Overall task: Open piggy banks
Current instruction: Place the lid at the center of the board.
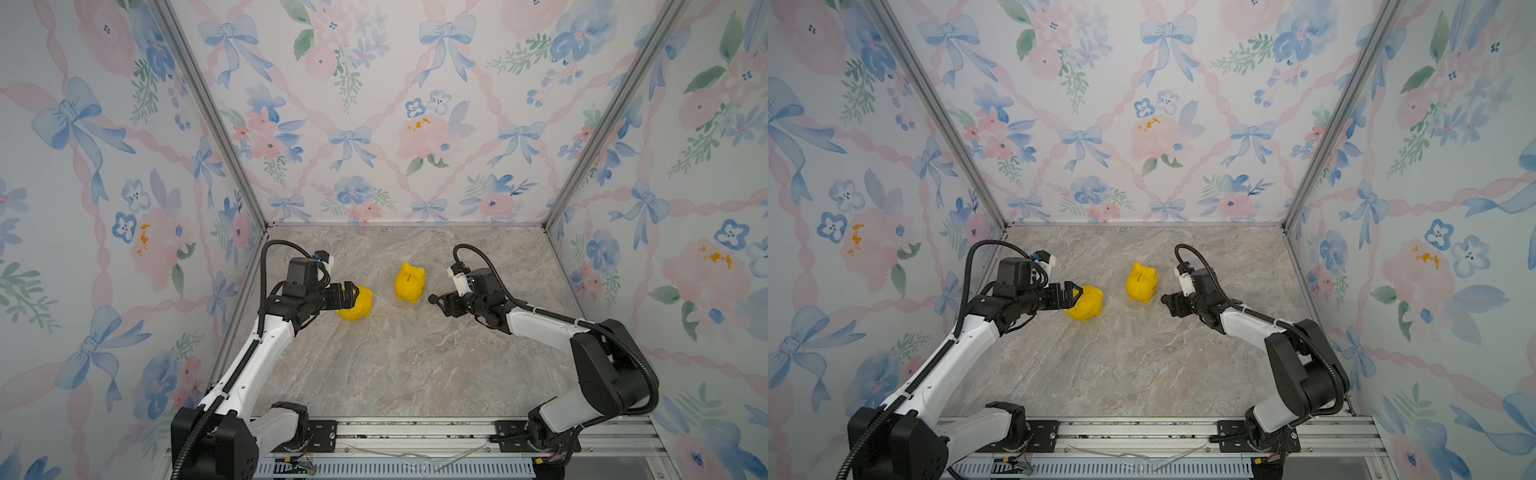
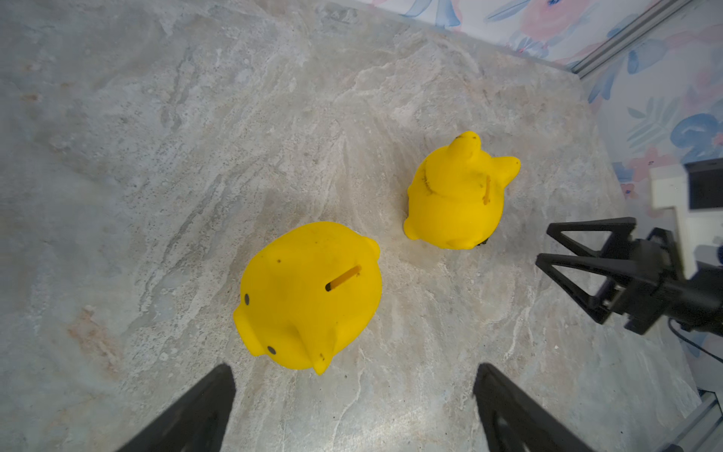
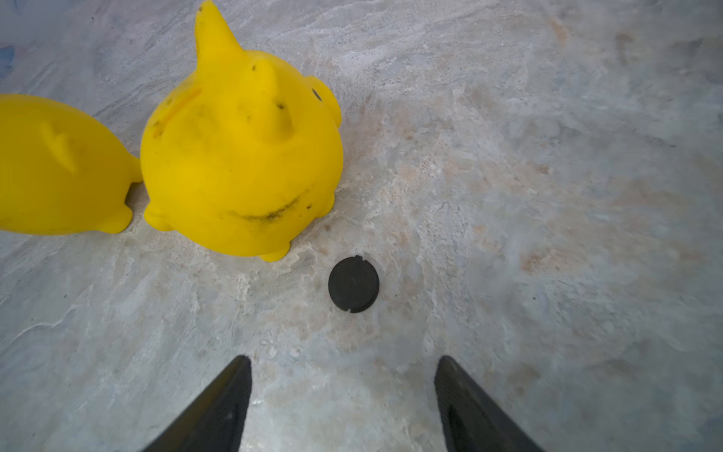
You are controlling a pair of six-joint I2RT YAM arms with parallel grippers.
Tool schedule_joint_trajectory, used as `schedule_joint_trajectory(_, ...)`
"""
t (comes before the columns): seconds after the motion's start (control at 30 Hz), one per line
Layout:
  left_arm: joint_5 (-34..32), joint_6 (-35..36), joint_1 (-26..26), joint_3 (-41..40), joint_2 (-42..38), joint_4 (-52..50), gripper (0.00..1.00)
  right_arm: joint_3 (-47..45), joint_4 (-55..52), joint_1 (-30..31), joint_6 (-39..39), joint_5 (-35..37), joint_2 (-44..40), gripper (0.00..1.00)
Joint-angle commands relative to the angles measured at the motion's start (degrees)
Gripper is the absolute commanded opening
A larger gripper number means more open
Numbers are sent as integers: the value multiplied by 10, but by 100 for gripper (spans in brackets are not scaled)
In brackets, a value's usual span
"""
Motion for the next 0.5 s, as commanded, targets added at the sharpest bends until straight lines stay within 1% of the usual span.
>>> schedule_joint_trajectory(0.0,-20,-11,6,36,52,10,98,-27,-2,23,8,-10,-33,80)
schedule_joint_trajectory(0.13,-20,-24,13,66,123,45,98,-38,-18,64,-11,-10,-74,86)
schedule_joint_trajectory(0.2,-33,-29,15,87,164,55,98,-46,-17,79,-18,-13,-93,88)
schedule_joint_trajectory(0.27,-5,-28,18,104,202,78,98,-50,-23,87,-23,-18,-110,89)
schedule_joint_trajectory(0.37,31,-32,17,127,245,82,98,-58,-33,89,-27,-16,-137,89)
schedule_joint_trajectory(0.47,42,-40,10,124,250,83,98,-73,-41,87,-33,-11,-164,89)
